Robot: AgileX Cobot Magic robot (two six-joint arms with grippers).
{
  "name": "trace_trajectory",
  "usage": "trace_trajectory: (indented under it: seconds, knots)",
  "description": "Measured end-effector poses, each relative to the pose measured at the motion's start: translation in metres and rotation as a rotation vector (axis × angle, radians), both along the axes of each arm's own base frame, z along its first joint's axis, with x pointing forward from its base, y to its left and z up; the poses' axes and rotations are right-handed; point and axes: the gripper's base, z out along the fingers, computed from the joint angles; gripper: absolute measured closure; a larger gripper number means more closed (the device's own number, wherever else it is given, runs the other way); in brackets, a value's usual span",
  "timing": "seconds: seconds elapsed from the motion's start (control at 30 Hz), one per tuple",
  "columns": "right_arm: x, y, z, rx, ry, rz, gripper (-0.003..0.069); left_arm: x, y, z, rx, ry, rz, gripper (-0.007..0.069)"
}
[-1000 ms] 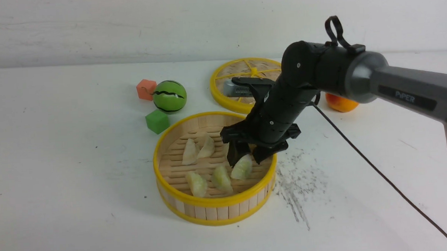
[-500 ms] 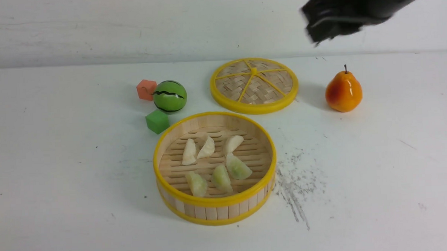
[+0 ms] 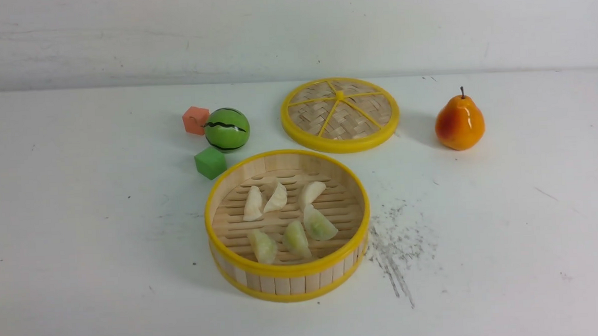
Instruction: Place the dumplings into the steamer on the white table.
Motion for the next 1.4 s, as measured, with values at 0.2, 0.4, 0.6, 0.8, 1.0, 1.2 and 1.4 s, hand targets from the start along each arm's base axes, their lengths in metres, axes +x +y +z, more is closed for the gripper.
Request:
trace_trajectory:
  seconds: [0.2, 0.4, 0.6, 0.8, 1.0, 1.2, 1.4]
  knots:
    - [-0.014, -0.001, -0.052, 0.081, -0.065, 0.052, 0.0673, 0.0, 0.0, 0.0, 0.0, 0.0, 0.0, 0.0397]
    - [-0.019, -0.002, -0.079, 0.099, -0.07, 0.069, 0.067, 0.0, 0.0, 0.0, 0.0, 0.0, 0.0, 0.0389]
    - [-0.018, -0.004, -0.091, 0.064, 0.012, 0.04, 0.0666, 0.0, 0.0, 0.0, 0.0, 0.0, 0.0, 0.0388]
    - [-0.021, -0.008, -0.11, 0.108, 0.048, 0.01, 0.0659, 0.0, 0.0, 0.0, 0.0, 0.0, 0.0, 0.0387]
    - [-0.023, -0.021, -0.122, 0.208, 0.048, -0.188, 0.0657, 0.0, 0.0, 0.0, 0.001, 0.002, 0.0, 0.0387]
    - [-0.023, -0.03, -0.13, 0.193, 0.111, -0.352, 0.0653, 0.0, 0.0, 0.0, 0.001, 0.003, 0.0, 0.0387]
    - [-0.023, -0.029, -0.131, 0.246, 0.133, -0.359, 0.0648, 0.0, 0.0, 0.0, 0.001, 0.003, 0.0, 0.0387]
